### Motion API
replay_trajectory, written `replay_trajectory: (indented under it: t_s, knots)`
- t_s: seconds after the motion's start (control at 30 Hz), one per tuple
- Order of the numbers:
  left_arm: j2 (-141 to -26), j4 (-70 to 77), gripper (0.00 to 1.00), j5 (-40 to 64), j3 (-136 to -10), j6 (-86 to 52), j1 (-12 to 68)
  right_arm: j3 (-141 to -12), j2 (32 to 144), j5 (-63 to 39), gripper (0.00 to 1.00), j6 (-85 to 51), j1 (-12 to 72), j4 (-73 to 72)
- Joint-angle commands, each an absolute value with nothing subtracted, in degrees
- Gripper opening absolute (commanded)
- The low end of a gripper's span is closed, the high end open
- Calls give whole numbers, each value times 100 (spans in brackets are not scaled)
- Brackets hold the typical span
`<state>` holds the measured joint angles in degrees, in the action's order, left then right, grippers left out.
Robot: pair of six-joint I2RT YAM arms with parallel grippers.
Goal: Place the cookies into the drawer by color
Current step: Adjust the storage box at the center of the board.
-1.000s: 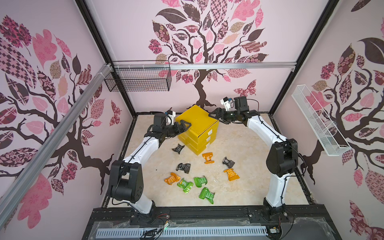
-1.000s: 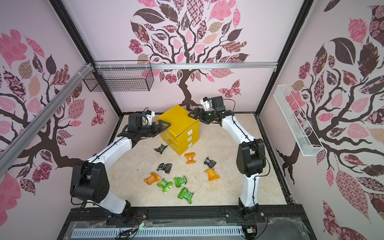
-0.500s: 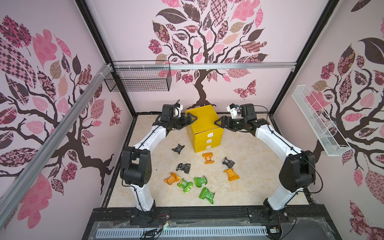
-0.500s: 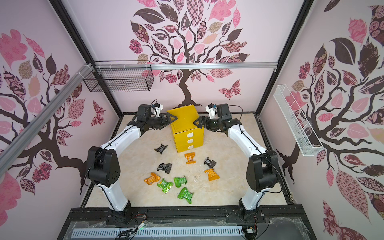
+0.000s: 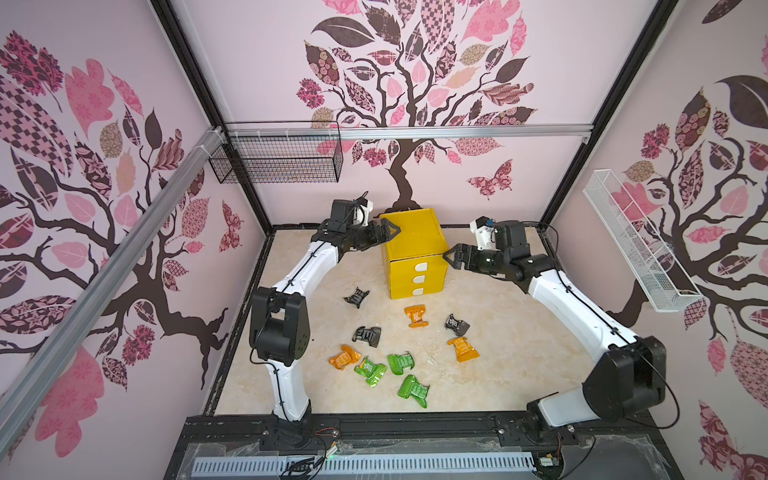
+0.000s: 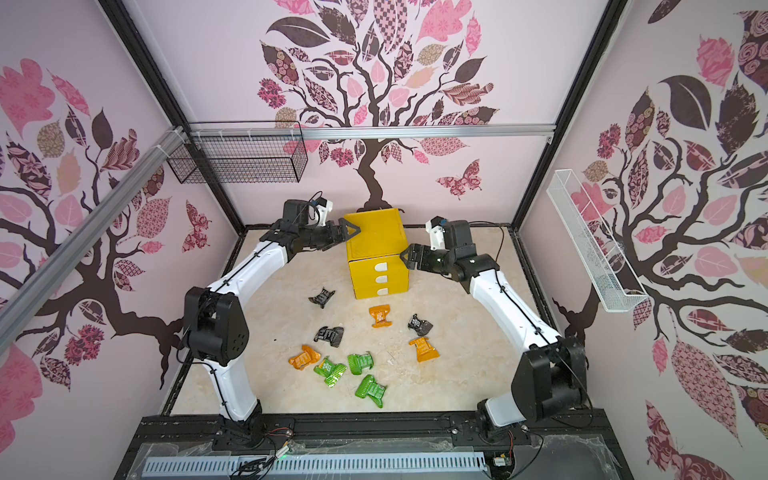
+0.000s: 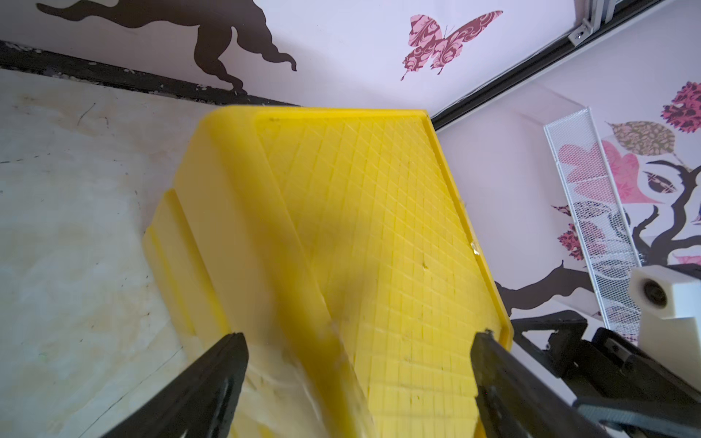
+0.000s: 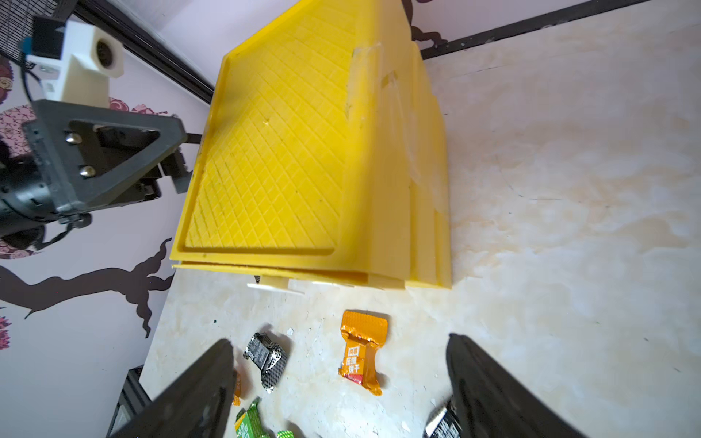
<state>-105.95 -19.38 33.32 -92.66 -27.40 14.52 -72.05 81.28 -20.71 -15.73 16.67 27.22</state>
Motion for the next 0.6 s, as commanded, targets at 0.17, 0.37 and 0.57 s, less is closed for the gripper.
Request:
replay_trajectory:
  t_s: [0.17,0.37,0.57]
  knots:
    - [-8285,-1341,97,2807,-7065,-1454,1666,-6506,6873,-1315,91,-1370,1694,3160]
    - [-8074,-1308,97,2464,-6365,-467,2090,-5839,6375,-1333,91,-1594,1696,2880]
    - [-8365,-1030,97,1876,-6223,-195,2281,-5690,6312,-1382,90,-1743,1726,2893]
